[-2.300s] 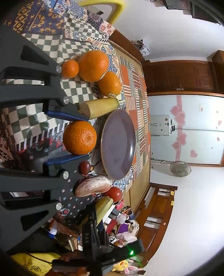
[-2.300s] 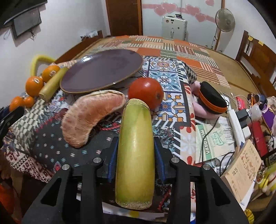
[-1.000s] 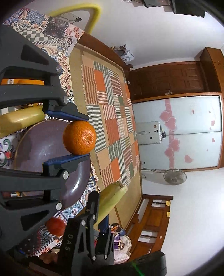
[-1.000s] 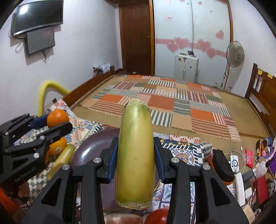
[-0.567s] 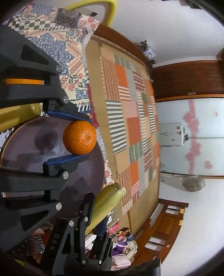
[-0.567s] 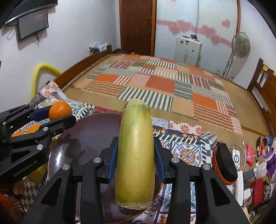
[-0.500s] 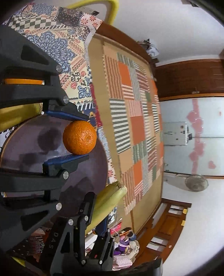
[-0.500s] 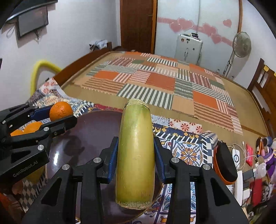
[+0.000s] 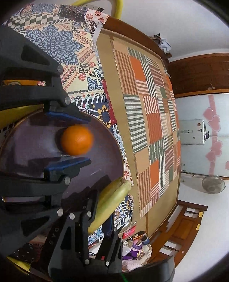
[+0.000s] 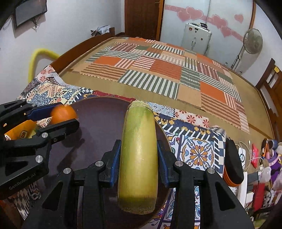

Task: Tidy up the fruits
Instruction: 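Lower the tangerine onto the purple plate with the left tool while the right tool releases the bamboo shoot there, then withdraw both tools from the plate and move the left tool to the large orange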

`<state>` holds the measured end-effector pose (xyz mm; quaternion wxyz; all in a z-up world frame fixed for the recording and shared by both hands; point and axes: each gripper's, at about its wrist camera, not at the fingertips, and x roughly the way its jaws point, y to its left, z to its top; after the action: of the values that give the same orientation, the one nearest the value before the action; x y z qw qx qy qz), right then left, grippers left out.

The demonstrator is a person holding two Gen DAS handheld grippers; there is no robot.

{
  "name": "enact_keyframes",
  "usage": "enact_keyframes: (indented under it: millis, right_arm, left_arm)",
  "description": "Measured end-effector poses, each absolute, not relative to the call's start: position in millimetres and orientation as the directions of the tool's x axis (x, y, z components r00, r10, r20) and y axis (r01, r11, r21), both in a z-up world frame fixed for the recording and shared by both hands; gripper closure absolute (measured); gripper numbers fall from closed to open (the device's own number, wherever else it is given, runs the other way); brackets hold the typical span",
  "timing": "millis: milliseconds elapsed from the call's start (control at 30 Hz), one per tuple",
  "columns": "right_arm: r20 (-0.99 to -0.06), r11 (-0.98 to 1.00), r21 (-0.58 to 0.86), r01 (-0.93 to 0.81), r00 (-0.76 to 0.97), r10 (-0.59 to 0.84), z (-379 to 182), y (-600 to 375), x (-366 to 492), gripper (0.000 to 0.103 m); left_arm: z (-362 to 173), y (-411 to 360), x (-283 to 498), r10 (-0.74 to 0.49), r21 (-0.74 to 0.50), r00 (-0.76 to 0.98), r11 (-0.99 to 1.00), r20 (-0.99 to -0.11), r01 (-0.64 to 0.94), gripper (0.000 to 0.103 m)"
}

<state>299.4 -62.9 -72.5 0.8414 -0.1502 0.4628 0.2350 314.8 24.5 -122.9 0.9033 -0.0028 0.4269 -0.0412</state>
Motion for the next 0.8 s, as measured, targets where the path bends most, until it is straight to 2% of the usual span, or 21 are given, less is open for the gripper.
enact_keyframes:
  millis: [33, 100, 300, 467, 800]
  right_arm:
    - [-0.850, 0.844, -0.036, -0.535, 0.460, 0.255, -73, -62, 299, 0.068]
    - [-0.850, 0.845, -0.034, -0.534, 0.460, 0.257, -73, -62, 299, 0.068]
    - [-0.848, 0.849, -0.038, -0.527, 0.466, 0.252, -73, -61, 297, 0.067]
    - [-0.816, 0.847, -0.049, -0.530, 0.510, 0.272, -56, -62, 286, 0.060]
    - [-0.743, 0.844, -0.073, -0.531, 0.594, 0.309, -17, -65, 249, 0.060]
  left_arm:
    - [-122, 25, 315, -0.086, -0.052, 0.634, 0.996, -0.769, 0.073, 0.051]
    - [-118, 27, 315, -0.089, -0.065, 0.645, 0.996, -0.759, 0.061, 0.048]
    - [-108, 28, 307, -0.072, -0.048, 0.673, 0.997, -0.736, 0.054, 0.048]
    - [-96, 31, 293, -0.055, -0.033, 0.702, 0.998, -0.710, 0.045, 0.047]
    - [-49, 50, 233, -0.012, -0.023, 0.785, 1.000, -0.620, -0.002, 0.044]
